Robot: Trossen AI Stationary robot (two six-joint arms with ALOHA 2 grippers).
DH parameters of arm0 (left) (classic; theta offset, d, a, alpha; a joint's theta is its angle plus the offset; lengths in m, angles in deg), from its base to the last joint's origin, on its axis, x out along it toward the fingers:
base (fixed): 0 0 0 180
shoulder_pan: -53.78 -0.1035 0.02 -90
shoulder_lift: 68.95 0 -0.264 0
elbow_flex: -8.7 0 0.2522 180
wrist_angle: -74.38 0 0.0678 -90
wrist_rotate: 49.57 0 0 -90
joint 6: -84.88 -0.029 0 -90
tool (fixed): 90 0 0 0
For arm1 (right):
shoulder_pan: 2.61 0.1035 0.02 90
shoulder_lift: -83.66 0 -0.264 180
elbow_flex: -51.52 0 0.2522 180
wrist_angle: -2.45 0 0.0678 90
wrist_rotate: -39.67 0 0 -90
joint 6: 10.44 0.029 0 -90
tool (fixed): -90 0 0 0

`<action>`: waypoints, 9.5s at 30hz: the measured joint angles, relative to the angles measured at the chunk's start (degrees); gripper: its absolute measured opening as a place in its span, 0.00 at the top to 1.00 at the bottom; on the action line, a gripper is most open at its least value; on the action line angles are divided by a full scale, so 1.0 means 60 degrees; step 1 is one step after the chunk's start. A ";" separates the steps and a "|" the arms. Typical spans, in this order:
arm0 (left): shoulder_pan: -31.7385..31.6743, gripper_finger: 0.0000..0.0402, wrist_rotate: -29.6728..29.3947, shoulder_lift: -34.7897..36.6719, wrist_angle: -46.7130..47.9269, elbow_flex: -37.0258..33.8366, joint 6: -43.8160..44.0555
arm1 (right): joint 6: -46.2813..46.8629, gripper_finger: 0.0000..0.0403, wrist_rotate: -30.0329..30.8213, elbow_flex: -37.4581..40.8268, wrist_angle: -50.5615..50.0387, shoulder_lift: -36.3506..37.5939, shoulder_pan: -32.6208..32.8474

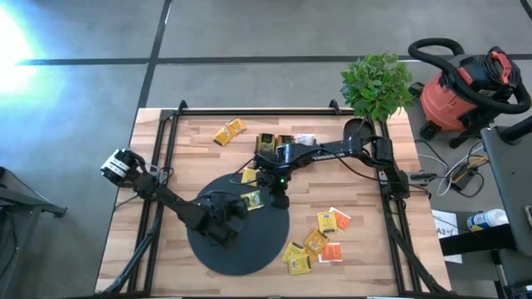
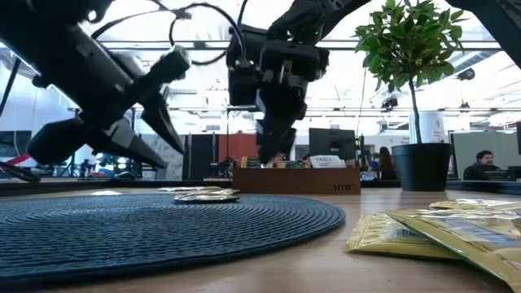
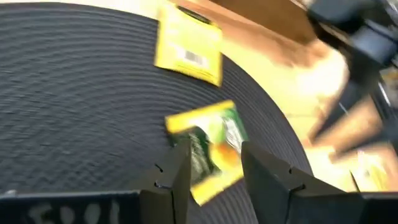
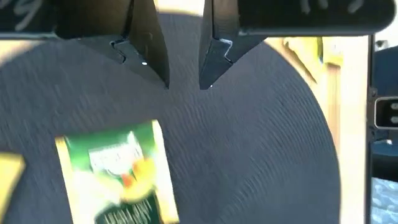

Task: Pick & Place Tea
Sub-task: Put the yellow tea bag into the left section of the wooden organizer

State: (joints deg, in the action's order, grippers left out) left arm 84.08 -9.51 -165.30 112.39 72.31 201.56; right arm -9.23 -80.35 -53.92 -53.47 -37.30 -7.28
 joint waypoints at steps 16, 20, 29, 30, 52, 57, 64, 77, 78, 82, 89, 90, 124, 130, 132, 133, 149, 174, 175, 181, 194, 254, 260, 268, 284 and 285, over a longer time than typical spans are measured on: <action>-0.0373 0.66 0.0740 0.0060 -0.2563 -0.1932 0.1641 | 0.0266 0.84 0.1172 0.1289 0.3242 -0.0012 0.0307; -0.0635 0.66 0.0749 0.0083 -0.3529 -0.2165 0.1304 | 0.0387 0.86 0.1178 0.1699 0.3379 -0.0026 0.0201; -0.1055 0.66 0.0915 0.0021 -0.3543 -0.1758 0.0567 | 0.0355 0.87 0.1129 0.2642 0.4694 -0.0001 0.0319; -0.1076 0.66 0.0899 0.0021 -0.3580 -0.1723 0.0565 | 0.0464 0.87 0.1132 0.2678 0.4761 -0.0001 0.0319; -0.1699 0.66 0.0918 0.0467 -0.4583 -0.1873 -0.1624 | 0.0653 0.87 0.1044 0.2738 0.4730 -0.0001 0.0319; -0.2090 0.66 0.2114 0.0477 -0.5045 -0.1930 -0.3071 | 0.0571 0.87 0.0950 0.2744 0.4704 -0.0005 0.0315; -0.2569 0.66 0.2992 0.0480 -0.6302 -0.1941 -0.5258 | 0.0516 0.87 0.0927 0.2744 0.4708 -0.0008 0.0315; -0.2862 0.82 0.4408 0.0484 -0.6280 -0.1941 -0.6216 | 0.0514 0.87 0.0920 0.2747 0.4738 -0.0012 0.0312; -0.2862 0.85 0.4423 0.0484 -0.6273 -0.1941 -0.6271 | 0.0514 0.87 0.0921 0.2747 0.4749 -0.0013 0.0304; -0.2892 0.98 0.4429 0.0484 -0.6247 -0.1941 -0.6403 | 0.0525 0.87 0.0892 0.2755 0.4809 -0.0007 0.0279; -0.3160 0.99 0.4411 0.0940 -0.5953 -0.1938 -0.6823 | 0.0551 0.87 0.1001 0.2722 0.4621 0.0549 0.0254; -0.3240 1.00 0.4411 0.1118 -0.5758 -0.1938 -0.6966 | 0.0546 0.87 0.1014 0.2720 0.4506 0.0715 0.0251; -0.8920 1.00 0.8244 -0.1299 0.4933 0.7872 -2.3907 | 0.3124 0.87 0.4801 0.4720 0.1907 0.6459 -0.0912; -0.9049 1.00 0.8967 -0.2383 0.5458 0.9093 -2.4686 | 0.4015 0.87 0.5293 0.5644 0.1943 0.7376 -0.0919; -0.9134 1.00 0.9155 -0.2561 0.5470 0.9270 -2.4687 | 0.4331 0.87 0.5325 0.5959 0.1906 0.7649 -0.0921; -0.9168 1.00 0.9180 -0.2643 0.5496 0.9318 -2.4685 | 0.4477 0.87 0.5340 0.6097 0.1924 0.7770 -0.0920; -0.9291 1.00 0.9408 -0.3395 0.5734 0.9133 -2.4439 | 0.5046 0.87 0.5540 0.6616 0.2475 0.8123 -0.0916; -0.9262 1.00 0.8157 -0.4107 0.5068 0.9126 -2.4241 | 0.5024 0.87 0.5540 0.6620 0.2519 0.8119 -0.0912; -0.9262 1.00 0.8121 -0.4100 0.5024 0.9129 -2.4204 | 0.5024 0.87 0.5540 0.6620 0.2519 0.8119 -0.0912; -0.9243 1.00 0.8089 -0.4095 0.5038 0.9133 -2.4169 | 0.5020 0.87 0.5540 0.6620 0.2522 0.8119 -0.0912; -0.9058 0.99 0.8054 -0.3976 0.5129 0.9140 -2.4134 | 0.4948 0.87 0.5540 0.6620 0.2526 0.8115 -0.0920; -0.5352 0.82 0.8981 0.0642 -0.1005 0.0951 -1.7906 | 0.4782 0.87 0.5158 0.6623 0.2808 0.7807 -0.0920; -0.5293 0.82 0.6795 0.0613 -0.1038 0.0727 -1.7818 | 0.4811 0.87 0.4088 0.6623 0.3700 0.6860 -0.0900; -0.5585 0.82 0.6354 0.0612 -0.0780 0.0668 -1.7350 | 0.5414 0.87 0.3423 0.6587 0.4881 0.5768 -0.0894; -0.5728 0.82 0.7154 0.0608 -0.2694 -0.0634 -1.5963 | 0.6557 0.87 0.2416 0.6572 0.6962 0.3669 -0.0894; -0.5729 0.82 0.7149 0.0608 -0.2779 -0.0709 -1.5936 | 0.6554 0.87 0.2422 0.6572 0.6983 0.3564 -0.0894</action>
State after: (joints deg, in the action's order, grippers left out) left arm 49.71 33.38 -161.66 95.72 68.06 105.94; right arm 30.09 -65.81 -14.49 -11.58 -15.92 -12.65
